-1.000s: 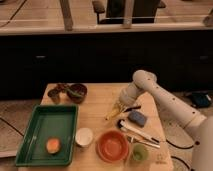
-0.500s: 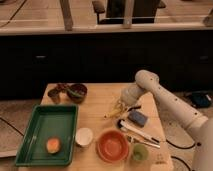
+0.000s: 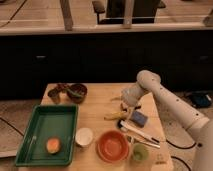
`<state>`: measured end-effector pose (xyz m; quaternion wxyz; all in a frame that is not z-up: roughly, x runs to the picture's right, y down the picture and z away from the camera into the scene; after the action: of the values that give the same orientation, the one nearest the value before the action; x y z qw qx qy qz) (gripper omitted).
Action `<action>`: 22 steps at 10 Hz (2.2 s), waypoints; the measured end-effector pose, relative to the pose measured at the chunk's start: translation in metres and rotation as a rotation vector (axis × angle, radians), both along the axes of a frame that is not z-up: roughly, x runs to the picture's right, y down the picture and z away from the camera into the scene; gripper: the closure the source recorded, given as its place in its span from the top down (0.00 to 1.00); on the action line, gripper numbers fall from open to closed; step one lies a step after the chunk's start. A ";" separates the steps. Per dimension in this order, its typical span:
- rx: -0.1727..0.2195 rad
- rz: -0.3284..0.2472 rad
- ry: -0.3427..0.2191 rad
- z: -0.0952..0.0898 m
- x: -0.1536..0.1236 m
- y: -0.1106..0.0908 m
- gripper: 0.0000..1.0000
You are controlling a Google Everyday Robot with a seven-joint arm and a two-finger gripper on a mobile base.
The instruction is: Place banana in table surface
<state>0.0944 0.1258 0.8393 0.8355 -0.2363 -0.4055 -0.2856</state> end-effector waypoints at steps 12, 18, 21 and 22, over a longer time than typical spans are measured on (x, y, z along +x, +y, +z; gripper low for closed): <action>0.001 0.004 0.004 -0.001 0.004 0.000 0.80; 0.001 0.004 0.004 -0.001 0.004 0.000 0.80; 0.001 0.004 0.004 -0.001 0.004 0.000 0.80; 0.001 0.004 0.004 -0.001 0.004 0.000 0.80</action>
<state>0.0988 0.1259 0.8382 0.8371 -0.2356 -0.4042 -0.2835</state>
